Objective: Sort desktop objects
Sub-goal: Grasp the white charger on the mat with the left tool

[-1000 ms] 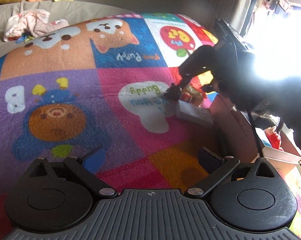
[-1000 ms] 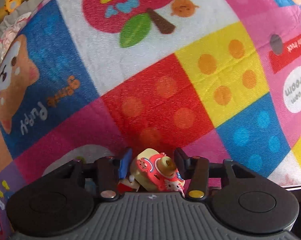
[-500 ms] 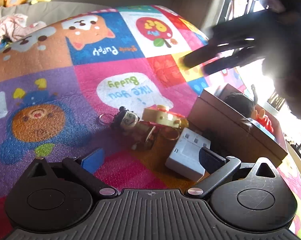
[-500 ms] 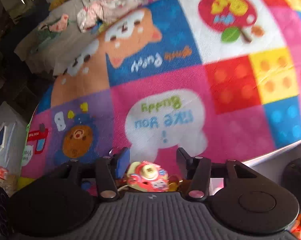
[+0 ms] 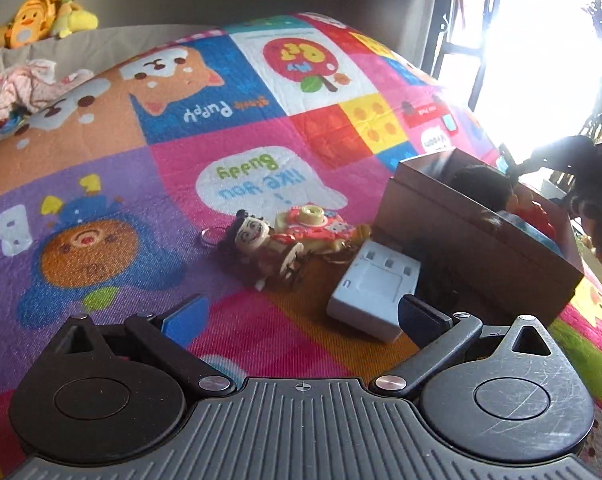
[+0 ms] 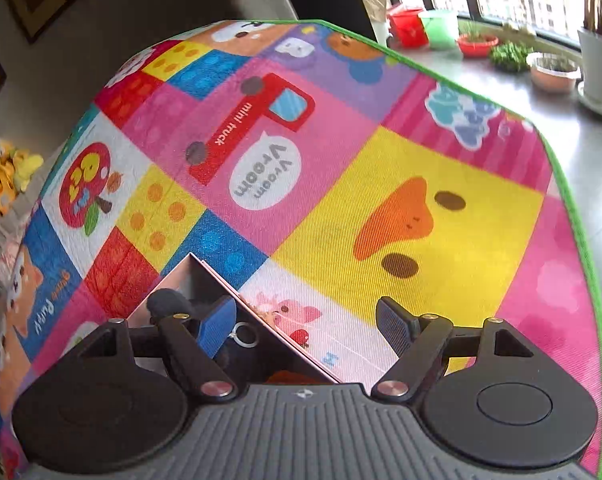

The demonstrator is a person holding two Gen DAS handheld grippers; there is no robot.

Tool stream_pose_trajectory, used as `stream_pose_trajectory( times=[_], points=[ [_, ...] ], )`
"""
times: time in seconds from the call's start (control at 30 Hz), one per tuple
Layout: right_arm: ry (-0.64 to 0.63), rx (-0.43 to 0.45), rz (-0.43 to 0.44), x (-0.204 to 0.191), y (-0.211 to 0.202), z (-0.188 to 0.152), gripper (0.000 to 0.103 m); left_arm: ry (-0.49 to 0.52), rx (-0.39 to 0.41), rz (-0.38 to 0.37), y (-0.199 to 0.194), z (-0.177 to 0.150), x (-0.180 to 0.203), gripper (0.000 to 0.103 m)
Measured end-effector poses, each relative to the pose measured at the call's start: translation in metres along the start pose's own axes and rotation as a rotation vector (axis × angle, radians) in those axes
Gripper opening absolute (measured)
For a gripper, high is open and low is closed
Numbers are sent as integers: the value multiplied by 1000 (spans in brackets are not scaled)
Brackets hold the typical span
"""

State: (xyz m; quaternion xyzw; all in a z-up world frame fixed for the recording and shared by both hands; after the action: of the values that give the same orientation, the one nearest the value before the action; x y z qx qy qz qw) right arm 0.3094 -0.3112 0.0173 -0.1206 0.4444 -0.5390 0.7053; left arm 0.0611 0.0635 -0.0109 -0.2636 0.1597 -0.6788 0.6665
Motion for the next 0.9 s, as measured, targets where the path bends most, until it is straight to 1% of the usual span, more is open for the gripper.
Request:
stream_pose_trajectory(
  times=[0.03, 0.07, 0.13, 0.2, 0.27, 0.37, 0.4, 0.43, 0.53, 0.6, 0.67, 0.77, 0.83, 0.9],
  points=[
    [27, -16, 42, 1, 4, -11, 78, 7, 2, -4, -3, -2, 1, 103],
    [32, -8, 61, -1, 1, -19, 85, 14, 8, -7, -7, -5, 3, 103],
    [23, 6, 82, -9, -9, -35, 92, 10, 19, -5, -12, -7, 2, 103],
    [22, -6, 127, -19, -21, -53, 94, 0, 20, 2, -11, -7, 2, 103],
    [8, -15, 154, -31, -30, -69, 100, -11, -8, 8, -6, -6, 1, 103],
    [-49, -35, 207, -46, -36, -87, 101, -6, -18, 25, -5, -7, 1, 103],
    [-81, -25, 220, -53, -38, -89, 101, 1, -13, 31, -6, -7, 2, 103],
    [-135, 14, 214, -61, -44, -91, 100, 7, -9, 40, -7, -8, 3, 103],
    [-326, 169, 169, -93, -71, -97, 100, 25, -6, 62, -8, -8, 6, 103],
    [-446, 229, 177, -113, -89, -106, 100, 42, -21, 68, -5, -8, 8, 103],
    [-548, 264, 184, -127, -103, -117, 100, 75, -42, 68, -1, -6, 12, 103],
    [-672, 296, 161, -138, -118, -136, 100, 117, -51, 61, 6, -2, 17, 103],
    [-715, 293, 153, -138, -125, -148, 100, 153, -47, 68, 11, 1, 21, 103],
    [-724, 265, 161, -134, -129, -158, 100, 177, -43, 80, 17, 5, 24, 100]
  ],
)
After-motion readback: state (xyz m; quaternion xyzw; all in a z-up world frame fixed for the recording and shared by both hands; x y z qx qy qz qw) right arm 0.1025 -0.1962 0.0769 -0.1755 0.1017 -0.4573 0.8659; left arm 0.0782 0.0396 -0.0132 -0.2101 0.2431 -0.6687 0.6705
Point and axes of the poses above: each gripper's, at about its wrist camera, not at the fingertips, and y roughly the way its jaws point, x to its right, z to its top, the point moved 3 cm from there along y, roughly the way its jaws point, and after that the axes turned 2 degrees about z, right-handed, at the moved point
